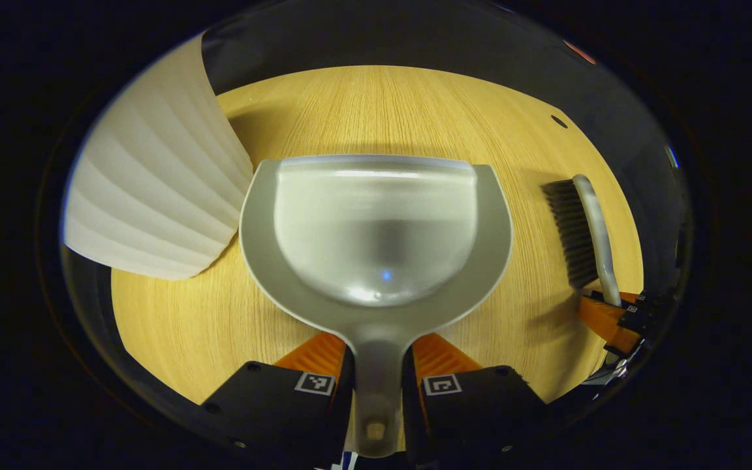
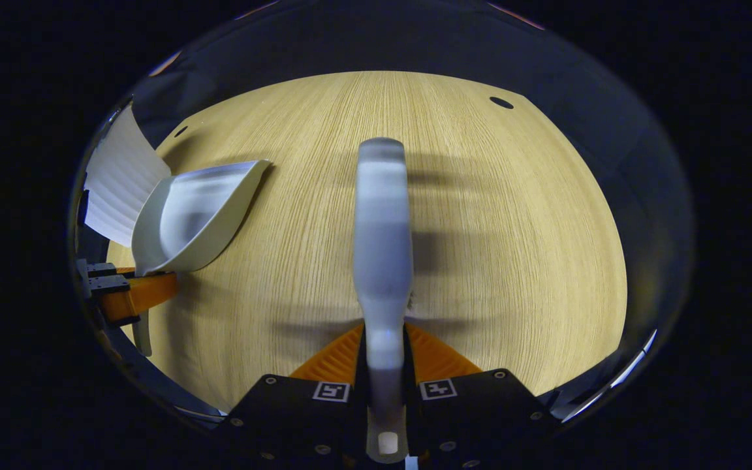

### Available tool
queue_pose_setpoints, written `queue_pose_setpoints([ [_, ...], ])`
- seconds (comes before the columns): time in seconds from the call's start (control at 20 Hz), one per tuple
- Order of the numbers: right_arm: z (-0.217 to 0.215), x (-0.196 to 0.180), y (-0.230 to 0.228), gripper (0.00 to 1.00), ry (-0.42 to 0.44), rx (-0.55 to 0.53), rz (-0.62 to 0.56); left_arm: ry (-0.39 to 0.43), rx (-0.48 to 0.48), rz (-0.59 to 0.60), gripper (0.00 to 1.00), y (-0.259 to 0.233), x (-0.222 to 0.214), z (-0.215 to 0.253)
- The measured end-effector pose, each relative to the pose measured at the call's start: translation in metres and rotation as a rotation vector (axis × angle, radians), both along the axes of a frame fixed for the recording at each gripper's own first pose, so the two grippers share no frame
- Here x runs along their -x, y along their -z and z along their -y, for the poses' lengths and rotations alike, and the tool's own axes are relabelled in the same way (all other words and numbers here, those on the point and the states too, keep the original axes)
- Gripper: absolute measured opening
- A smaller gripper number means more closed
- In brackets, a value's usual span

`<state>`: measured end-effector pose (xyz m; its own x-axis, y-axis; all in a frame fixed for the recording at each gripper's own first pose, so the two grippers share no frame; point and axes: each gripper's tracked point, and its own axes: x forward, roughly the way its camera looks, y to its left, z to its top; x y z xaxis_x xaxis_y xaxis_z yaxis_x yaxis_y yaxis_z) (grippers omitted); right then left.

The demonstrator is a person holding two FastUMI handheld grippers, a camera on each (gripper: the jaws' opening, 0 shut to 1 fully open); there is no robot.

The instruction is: Pick up the small broom and dustpan from the desktop, sweep the trash into the dustpan with the broom, and then empty the trash into the garbage bin.

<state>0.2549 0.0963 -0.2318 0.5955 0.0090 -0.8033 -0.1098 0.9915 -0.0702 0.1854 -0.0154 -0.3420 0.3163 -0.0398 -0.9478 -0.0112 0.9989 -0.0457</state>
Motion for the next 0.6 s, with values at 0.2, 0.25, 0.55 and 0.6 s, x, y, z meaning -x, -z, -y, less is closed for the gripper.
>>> queue_pose_setpoints([
  [0.2,0.001,0.001,0.002,0.56,0.007,-0.024,-0.003,-0.008,0.016,-0.034,0.61,0.006,-0.042,0.004],
  [0.25,-0.002,0.001,0.0,0.75,0.008,-0.044,-0.005,-0.013,0.011,-0.04,0.8,0.005,-0.055,0.003],
  [0.55,-0.005,0.009,-0.009,0.95,-0.004,-0.055,0.035,0.018,-0.018,-0.003,1.0,-0.014,-0.146,0.0],
  [0.6,-0.007,0.01,-0.017,0.95,-0.005,-0.075,0.055,0.037,-0.028,0.007,1.0,-0.022,-0.161,-0.001],
])
